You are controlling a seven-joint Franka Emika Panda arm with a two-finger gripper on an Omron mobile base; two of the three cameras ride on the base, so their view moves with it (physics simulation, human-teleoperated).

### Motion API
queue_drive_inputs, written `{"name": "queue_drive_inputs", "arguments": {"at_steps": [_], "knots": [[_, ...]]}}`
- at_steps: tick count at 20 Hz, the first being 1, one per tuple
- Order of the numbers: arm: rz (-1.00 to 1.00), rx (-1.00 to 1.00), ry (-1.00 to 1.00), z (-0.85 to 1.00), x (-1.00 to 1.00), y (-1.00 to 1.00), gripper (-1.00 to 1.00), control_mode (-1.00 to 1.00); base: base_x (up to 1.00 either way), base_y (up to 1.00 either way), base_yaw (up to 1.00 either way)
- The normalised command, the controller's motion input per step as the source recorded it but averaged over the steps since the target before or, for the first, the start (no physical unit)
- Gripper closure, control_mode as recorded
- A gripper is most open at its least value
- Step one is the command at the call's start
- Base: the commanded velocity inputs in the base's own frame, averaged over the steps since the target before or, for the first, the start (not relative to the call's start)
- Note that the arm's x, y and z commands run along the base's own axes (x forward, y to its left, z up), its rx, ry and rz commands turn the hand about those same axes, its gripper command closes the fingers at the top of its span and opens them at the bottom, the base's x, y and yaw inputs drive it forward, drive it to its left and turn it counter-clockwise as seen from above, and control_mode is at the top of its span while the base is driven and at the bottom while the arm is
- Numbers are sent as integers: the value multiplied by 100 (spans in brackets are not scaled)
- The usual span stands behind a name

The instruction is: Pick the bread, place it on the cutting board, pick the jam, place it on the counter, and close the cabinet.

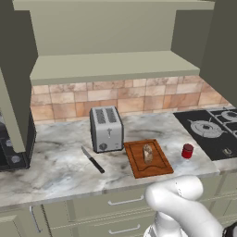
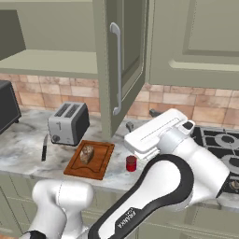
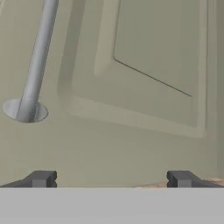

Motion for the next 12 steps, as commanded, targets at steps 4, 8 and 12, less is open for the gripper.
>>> {"name": "queue_drive_inputs", "arguments": {"at_steps": [4,8,12], "knots": [[8,0,0,0,14,-9,-100,-100,0,0,0],[8,0,0,0,14,-6,-100,-100,0,0,0],[8,0,0,0,13,-2,-100,-100,0,0,0]]}}
